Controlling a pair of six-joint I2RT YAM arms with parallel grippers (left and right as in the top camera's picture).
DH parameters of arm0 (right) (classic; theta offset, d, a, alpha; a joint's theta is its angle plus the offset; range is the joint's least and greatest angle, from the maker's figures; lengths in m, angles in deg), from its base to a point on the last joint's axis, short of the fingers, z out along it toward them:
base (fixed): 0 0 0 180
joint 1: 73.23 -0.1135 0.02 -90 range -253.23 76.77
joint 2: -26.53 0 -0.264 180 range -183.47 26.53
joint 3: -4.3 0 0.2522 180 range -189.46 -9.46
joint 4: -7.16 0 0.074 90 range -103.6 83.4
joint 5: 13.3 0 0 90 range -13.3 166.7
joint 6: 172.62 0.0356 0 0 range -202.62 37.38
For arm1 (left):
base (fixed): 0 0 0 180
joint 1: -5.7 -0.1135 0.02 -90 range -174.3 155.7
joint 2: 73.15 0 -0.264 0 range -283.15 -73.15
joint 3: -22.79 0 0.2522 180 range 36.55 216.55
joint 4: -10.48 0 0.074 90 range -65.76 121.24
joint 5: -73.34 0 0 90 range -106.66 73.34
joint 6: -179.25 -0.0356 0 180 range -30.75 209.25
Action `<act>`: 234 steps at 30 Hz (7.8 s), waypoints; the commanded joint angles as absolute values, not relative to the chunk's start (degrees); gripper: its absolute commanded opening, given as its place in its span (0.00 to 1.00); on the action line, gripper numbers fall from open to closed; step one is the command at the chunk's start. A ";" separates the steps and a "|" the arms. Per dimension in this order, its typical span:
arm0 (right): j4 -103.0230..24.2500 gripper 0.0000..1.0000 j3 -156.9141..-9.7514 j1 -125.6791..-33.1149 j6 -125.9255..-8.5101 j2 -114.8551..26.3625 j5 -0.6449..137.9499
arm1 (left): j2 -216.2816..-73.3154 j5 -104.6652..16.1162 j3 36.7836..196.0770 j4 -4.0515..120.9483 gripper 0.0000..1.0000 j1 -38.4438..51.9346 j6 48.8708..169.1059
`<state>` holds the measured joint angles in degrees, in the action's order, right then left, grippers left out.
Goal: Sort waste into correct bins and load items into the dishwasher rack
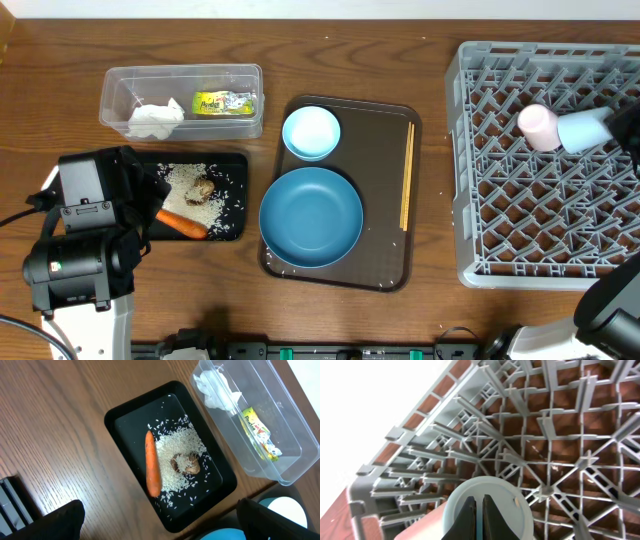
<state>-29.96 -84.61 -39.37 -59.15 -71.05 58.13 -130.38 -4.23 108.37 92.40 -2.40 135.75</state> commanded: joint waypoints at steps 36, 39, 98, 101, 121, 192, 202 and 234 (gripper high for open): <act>-44.34 0.99 -85.53 -39.50 -56.46 -65.41 74.26 | -130.38 -3.12 108.56 92.58 0.98 -2.64 135.86; -45.17 0.99 -85.53 -37.95 -54.78 -68.50 71.11 | -130.38 -3.12 108.56 92.58 0.98 -2.64 135.86; -36.62 0.54 -85.53 -38.01 -67.79 -75.05 61.10 | -130.38 -3.12 108.56 92.58 0.98 -2.64 135.86; -36.91 0.46 -85.53 -37.99 -67.24 -74.33 59.99 | -130.38 -3.12 108.56 92.58 0.98 -2.64 135.86; -51.20 0.76 -85.51 -38.05 -58.89 -67.88 68.10 | -130.38 -3.12 108.56 92.58 0.98 -2.64 135.86; -37.95 0.62 -84.24 -46.75 -49.82 -71.91 78.50 | -130.38 -3.12 108.56 92.58 0.98 -2.64 135.86; -37.52 0.65 -84.24 -46.82 -52.29 -64.26 67.48 | -130.38 -3.12 108.56 92.58 0.98 -2.64 135.86; -35.22 0.01 -84.24 -65.64 -64.90 -71.69 90.54 | -130.38 -3.12 108.56 92.58 0.98 -2.64 135.86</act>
